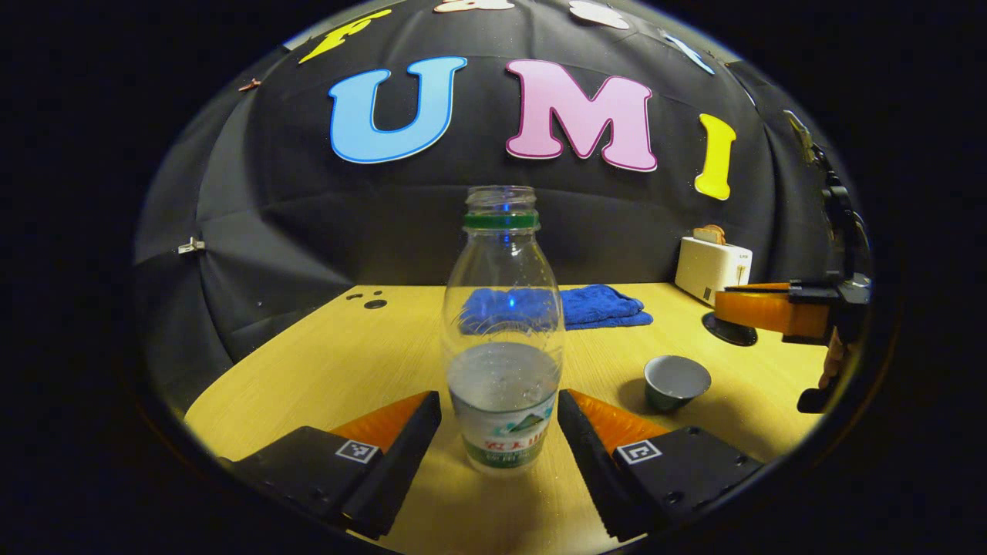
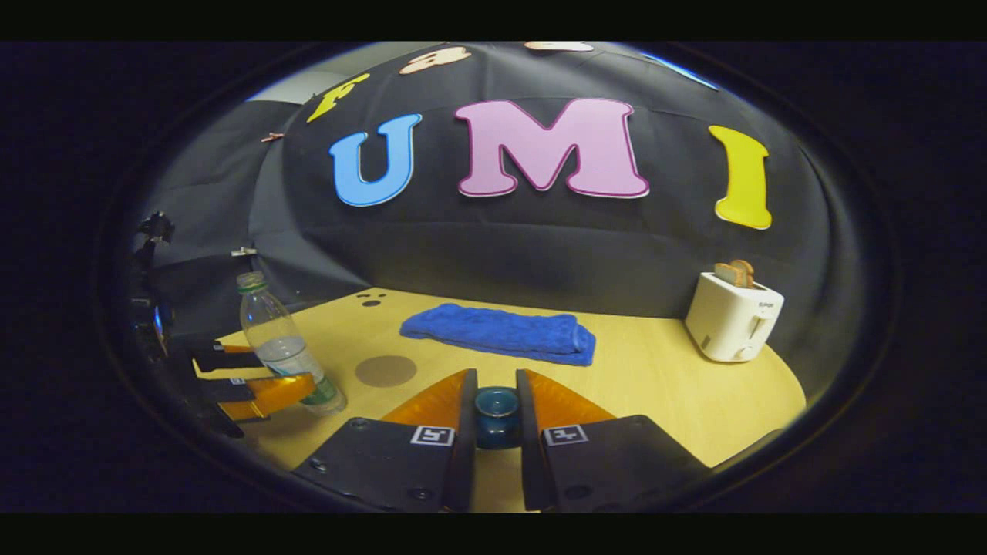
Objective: Open the teacup lid with one hand, grasp the water bottle and pour water into the teacup with the other hand; after pouring, place the water bottle on the coaster and then close the teacup lid.
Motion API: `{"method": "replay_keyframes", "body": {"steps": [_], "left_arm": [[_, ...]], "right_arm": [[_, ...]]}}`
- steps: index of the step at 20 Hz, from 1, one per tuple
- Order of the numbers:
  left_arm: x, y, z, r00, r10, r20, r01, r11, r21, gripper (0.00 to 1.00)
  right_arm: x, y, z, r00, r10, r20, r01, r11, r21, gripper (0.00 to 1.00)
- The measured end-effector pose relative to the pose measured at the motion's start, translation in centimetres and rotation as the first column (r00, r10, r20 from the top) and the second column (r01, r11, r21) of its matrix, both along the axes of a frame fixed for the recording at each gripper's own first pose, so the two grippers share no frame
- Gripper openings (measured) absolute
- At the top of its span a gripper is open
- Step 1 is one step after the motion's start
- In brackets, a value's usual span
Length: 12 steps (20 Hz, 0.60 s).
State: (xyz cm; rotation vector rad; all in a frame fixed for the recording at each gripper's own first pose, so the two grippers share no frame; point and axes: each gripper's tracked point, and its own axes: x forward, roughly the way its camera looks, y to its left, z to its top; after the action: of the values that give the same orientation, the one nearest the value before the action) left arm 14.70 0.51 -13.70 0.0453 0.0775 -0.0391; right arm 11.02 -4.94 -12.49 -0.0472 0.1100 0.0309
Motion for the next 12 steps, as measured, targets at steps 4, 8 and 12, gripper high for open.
{"method": "replay_keyframes", "body": {"steps": [4,8,12], "left_arm": [[1.8,-0.5,-0.2,1.000,-0.014,0.006,0.014,1.000,-0.017,0.96],[2.6,-0.2,-0.5,1.000,0.001,0.005,-0.001,0.999,-0.041,0.95],[2.9,-0.2,-0.2,1.000,0.015,0.018,-0.014,0.999,-0.031,0.79]], "right_arm": [[-1.8,-2.3,-1.6,0.998,-0.047,-0.037,0.047,0.999,0.006,0.28],[-2.8,-3.4,-3.5,0.993,-0.080,-0.083,0.083,0.996,0.033,0.32],[-2.5,-3.2,-4.3,0.991,-0.078,-0.105,0.083,0.995,0.048,0.32]]}}
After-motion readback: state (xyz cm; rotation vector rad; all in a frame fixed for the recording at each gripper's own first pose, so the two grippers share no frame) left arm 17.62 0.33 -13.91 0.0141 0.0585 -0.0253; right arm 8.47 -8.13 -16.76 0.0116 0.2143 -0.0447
